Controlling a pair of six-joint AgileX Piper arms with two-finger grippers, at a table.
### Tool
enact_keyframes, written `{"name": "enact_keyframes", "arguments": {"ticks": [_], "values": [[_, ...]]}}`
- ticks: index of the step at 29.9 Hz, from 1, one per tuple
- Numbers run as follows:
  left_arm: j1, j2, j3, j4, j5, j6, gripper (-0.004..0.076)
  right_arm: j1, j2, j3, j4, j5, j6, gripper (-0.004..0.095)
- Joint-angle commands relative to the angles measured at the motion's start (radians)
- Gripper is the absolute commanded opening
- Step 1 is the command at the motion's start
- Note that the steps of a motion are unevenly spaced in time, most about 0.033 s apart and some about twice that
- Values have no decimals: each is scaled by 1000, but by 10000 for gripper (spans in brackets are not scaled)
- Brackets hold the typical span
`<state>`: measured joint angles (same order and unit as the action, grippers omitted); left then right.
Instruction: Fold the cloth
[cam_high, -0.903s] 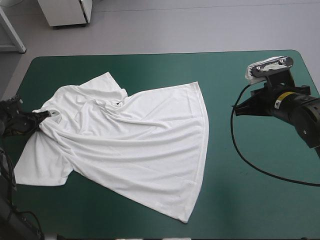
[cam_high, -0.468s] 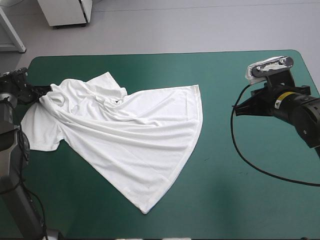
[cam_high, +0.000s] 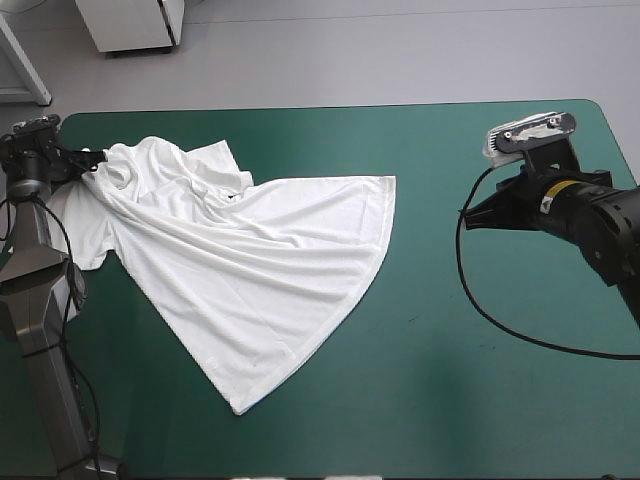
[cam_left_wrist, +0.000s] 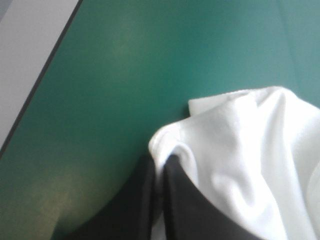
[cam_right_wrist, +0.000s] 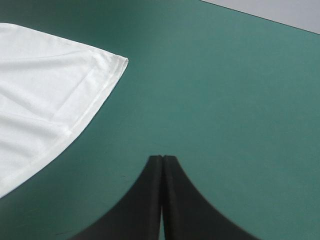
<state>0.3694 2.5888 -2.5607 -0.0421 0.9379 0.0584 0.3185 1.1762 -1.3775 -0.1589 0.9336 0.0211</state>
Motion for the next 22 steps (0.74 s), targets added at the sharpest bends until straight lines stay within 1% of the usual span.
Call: {"name": "enact_keyframes", "arguments": {"ticks": [1,3,4,6,8,11,13,15,17,19,22], "values": [[-5,-58,-38,18,-10,34,-6,-4,-8,-34,-16,-64,-4,-15],[-5,-67,-38,0,-14,34,17,-4,-6,-34,-12,-64,-4,-15],[-5,-73,-40,-28,-5,34,46,-4,-6,-34,-12,-64,-1,-15],[-5,-83,-46,-65,2,58,132,-4,-4,-34,-12,-62,3,-15],[-5,-93,-55,-87,17,89,270,-4,-4,-34,-12,-62,3,-15],[-5,-104,-56,-89,57,102,521,-4,-4,-34,-12,-55,3,-15],[-5,-117,-56,-85,109,103,608,-4,-4,-34,-12,-51,3,-15],[-5,-136,-58,-85,182,100,602,-4,-4,-34,-14,-51,-2,-15],[-5,-157,-66,-82,266,103,552,-4,-4,-34,-14,-53,-2,-15],[-5,-180,-85,-85,352,142,494,-4,-4,-34,-17,-53,-2,-15],[-3,-244,-89,-161,350,137,418,-4,-4,-34,-17,-51,-2,-15]]}}
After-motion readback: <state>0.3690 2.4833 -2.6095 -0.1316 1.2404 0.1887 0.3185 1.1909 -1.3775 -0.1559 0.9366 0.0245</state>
